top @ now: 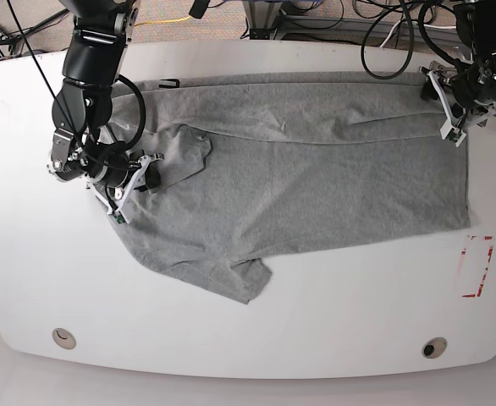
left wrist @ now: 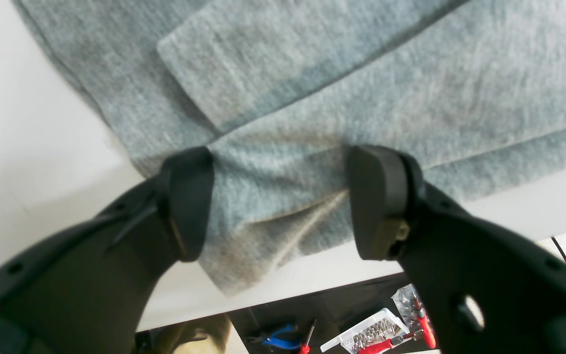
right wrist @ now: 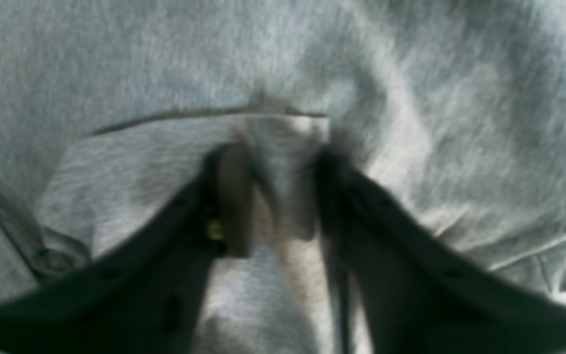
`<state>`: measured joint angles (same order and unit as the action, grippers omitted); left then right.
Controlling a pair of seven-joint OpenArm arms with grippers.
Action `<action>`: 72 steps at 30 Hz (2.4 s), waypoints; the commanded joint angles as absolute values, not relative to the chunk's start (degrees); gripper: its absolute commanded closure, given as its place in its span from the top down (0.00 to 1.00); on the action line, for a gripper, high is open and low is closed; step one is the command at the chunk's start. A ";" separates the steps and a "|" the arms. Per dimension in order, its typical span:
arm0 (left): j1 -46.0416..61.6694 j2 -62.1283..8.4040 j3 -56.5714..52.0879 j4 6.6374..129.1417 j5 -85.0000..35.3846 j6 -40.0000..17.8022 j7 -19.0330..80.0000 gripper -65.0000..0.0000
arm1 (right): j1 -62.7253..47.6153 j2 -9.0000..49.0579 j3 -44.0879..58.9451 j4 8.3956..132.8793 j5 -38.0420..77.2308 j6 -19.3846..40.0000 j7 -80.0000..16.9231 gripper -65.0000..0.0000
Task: Fold the T-shirt properly
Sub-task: 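Move the right gripper to the sleeve and grasp it, then pull the sleeve with the right gripper back toward the folded edge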
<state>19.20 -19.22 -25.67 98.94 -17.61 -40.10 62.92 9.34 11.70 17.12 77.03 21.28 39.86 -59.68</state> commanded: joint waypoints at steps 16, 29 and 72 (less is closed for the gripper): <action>19.03 -20.09 -25.80 99.56 -17.54 -40.00 62.20 0.62 | 9.27 12.53 17.54 92.35 22.37 40.00 -66.15 0.02; 19.12 -20.26 -25.71 99.56 -17.54 -40.00 62.20 0.62 | 14.37 12.09 17.27 90.42 22.37 40.00 -66.51 0.01; 19.30 -20.70 -26.07 106.59 -18.07 -40.00 63.78 0.62 | -4.26 15.87 24.75 106.42 33.80 40.00 -67.65 0.73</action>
<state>19.79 -19.70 -25.50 103.04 -17.58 -40.07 63.70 -3.92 15.09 23.70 104.18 30.61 39.92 -68.16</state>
